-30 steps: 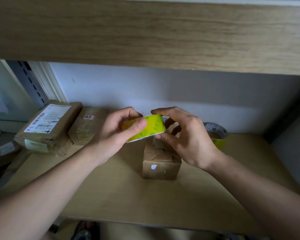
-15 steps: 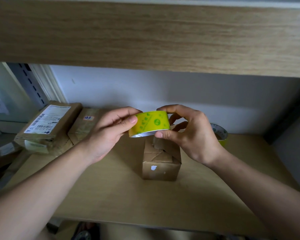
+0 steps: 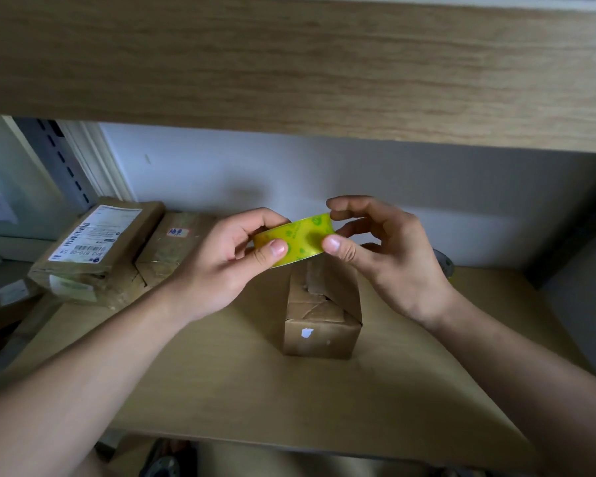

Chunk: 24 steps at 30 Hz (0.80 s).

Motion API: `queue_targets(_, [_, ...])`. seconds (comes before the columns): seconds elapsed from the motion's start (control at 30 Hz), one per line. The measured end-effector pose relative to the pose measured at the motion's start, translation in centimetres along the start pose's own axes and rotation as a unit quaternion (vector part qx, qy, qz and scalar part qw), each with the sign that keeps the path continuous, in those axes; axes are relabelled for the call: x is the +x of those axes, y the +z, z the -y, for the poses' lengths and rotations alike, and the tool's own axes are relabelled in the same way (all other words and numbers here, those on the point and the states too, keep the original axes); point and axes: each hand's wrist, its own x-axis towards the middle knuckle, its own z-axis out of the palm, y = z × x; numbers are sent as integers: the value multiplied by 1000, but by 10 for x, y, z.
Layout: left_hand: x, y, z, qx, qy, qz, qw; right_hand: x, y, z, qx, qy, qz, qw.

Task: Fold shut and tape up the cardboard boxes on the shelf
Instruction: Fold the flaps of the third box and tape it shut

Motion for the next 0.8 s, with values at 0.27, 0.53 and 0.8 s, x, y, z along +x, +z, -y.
queue_targets(0.27, [-2,4,4,-32,9,-18,999,5,4,0,119,46,-43,991])
queue_targets(0.53, [0,9,3,1,32,-51,998,6,5,0,22,-3,-63,998])
queue_targets(0.8, [2,15,1,39,31,-73,996,6,8,-4,-46,-34,-49,997])
